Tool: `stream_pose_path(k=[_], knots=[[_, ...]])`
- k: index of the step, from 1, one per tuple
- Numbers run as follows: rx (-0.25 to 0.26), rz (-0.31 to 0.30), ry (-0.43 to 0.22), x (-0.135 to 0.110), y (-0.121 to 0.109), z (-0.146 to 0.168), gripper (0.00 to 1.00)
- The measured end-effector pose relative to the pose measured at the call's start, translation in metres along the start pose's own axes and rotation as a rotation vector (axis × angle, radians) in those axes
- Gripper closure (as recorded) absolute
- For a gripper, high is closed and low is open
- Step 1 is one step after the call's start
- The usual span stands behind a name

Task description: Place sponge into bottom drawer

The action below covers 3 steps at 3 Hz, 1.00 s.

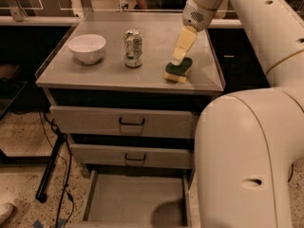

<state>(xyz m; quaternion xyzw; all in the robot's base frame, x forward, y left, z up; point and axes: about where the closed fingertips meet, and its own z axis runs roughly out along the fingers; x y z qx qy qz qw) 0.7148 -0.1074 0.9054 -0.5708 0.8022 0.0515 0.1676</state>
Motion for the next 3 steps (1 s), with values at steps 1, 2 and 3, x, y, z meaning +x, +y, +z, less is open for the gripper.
stream_pose_path(k=[1, 2, 3], knots=[[-0.015, 0.015, 0.006, 0.008, -0.004, 0.012, 0.00], [-0.032, 0.023, 0.007, 0.010, -0.006, 0.024, 0.00], [-0.061, 0.032, -0.012, 0.008, -0.004, 0.041, 0.00]])
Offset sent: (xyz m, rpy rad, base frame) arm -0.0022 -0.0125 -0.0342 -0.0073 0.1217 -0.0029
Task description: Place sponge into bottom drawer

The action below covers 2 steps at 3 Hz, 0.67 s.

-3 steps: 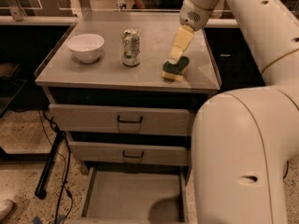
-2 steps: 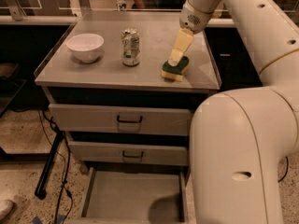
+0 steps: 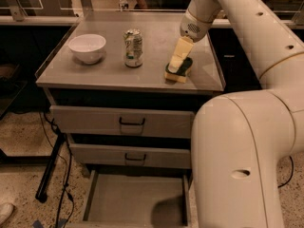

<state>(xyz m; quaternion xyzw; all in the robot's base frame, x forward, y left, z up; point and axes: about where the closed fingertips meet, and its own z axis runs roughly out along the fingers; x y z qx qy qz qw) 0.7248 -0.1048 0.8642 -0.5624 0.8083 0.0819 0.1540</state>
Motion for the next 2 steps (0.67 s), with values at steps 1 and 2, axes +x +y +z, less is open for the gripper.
stream_pose_path(k=[1, 2], knots=[[0.002, -0.009, -0.004, -0.0031, -0.0009, 0.0056, 0.00], [-0.010, -0.004, 0.001, -0.0015, 0.0006, 0.0144, 0.00]])
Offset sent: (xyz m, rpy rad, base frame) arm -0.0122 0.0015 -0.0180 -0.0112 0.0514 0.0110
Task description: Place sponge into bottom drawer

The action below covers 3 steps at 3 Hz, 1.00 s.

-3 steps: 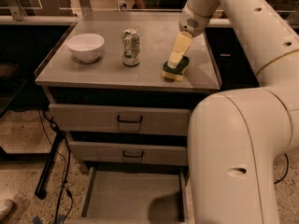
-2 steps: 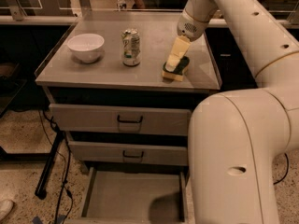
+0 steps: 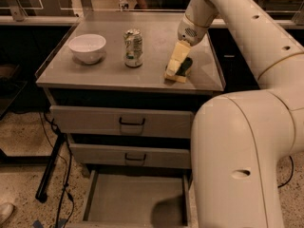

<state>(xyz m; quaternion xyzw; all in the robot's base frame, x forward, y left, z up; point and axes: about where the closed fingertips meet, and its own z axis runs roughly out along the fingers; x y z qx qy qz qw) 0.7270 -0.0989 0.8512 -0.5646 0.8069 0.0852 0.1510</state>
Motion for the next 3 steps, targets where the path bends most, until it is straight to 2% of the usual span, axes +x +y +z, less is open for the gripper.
stream_pose_path(k=[3], knots=[[-0.039, 0.029, 0.070, 0.020, 0.001, 0.033, 0.00]])
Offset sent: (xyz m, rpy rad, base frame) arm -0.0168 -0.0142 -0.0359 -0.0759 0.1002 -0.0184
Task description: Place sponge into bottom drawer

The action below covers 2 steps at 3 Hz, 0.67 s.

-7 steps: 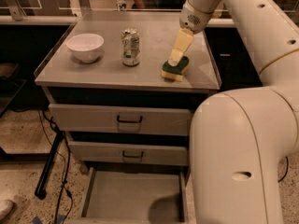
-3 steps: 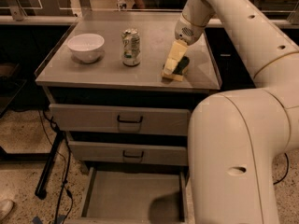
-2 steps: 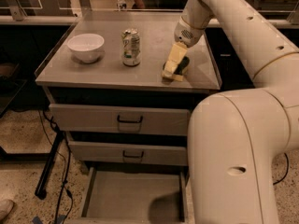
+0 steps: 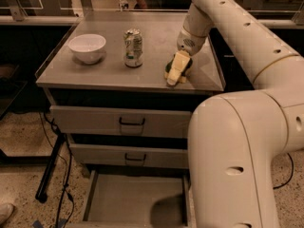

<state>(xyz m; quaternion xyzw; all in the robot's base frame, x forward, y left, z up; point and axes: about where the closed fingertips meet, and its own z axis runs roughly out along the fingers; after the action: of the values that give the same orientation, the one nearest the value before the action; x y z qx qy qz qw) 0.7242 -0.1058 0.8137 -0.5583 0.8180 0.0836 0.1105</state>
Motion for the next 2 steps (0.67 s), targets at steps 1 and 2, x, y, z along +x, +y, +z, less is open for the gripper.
stream_pose_path(k=[1, 2], knots=[[0.000, 0.000, 0.000, 0.0000, 0.0000, 0.0000, 0.26], [0.000, 0.000, 0.000, 0.0000, 0.0000, 0.0000, 0.51]])
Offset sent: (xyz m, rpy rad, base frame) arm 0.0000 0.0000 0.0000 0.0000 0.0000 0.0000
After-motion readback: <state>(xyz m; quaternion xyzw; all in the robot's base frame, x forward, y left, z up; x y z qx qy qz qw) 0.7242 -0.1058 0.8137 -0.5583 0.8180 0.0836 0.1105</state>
